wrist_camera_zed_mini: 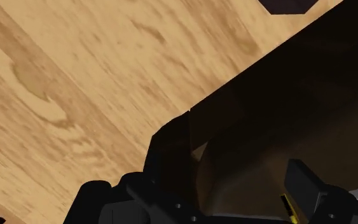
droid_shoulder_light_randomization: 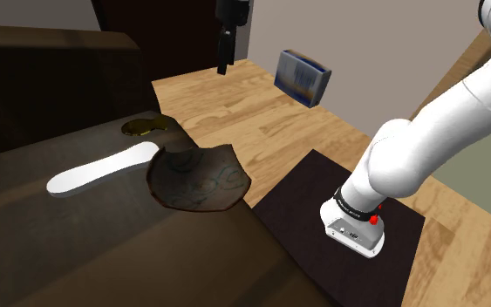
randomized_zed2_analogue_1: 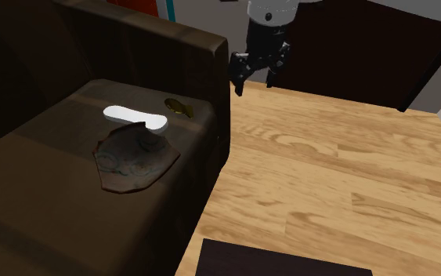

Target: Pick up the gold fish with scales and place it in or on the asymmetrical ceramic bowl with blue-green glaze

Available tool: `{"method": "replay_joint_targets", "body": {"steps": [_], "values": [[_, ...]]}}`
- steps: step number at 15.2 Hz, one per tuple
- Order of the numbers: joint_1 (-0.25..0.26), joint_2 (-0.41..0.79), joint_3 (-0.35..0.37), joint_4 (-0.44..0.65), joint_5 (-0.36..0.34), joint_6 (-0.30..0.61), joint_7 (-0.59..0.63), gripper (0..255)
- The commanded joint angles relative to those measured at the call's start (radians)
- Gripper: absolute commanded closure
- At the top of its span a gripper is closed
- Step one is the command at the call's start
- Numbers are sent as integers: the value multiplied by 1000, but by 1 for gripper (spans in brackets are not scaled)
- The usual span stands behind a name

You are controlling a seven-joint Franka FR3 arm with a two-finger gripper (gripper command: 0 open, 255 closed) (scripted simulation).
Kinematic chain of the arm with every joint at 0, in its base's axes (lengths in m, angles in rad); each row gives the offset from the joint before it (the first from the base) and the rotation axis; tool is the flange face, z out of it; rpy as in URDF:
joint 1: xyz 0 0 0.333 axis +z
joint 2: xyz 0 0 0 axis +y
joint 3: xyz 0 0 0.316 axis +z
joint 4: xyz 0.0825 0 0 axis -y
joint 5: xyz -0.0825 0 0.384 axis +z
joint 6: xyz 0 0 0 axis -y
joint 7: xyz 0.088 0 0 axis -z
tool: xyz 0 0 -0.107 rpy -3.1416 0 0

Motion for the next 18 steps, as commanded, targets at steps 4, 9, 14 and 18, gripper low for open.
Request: {"method": "replay_joint_targets", "body": {"steps": [4, 9, 14, 18], "values": [[53, 146, 42, 115, 7, 8, -98, 0], [104, 276, 90, 222, 2, 5, -186, 0], [146, 373, 132, 293, -10, 10, -251, 0], [148, 380, 134, 248, -11, 61, -251, 0]]}}
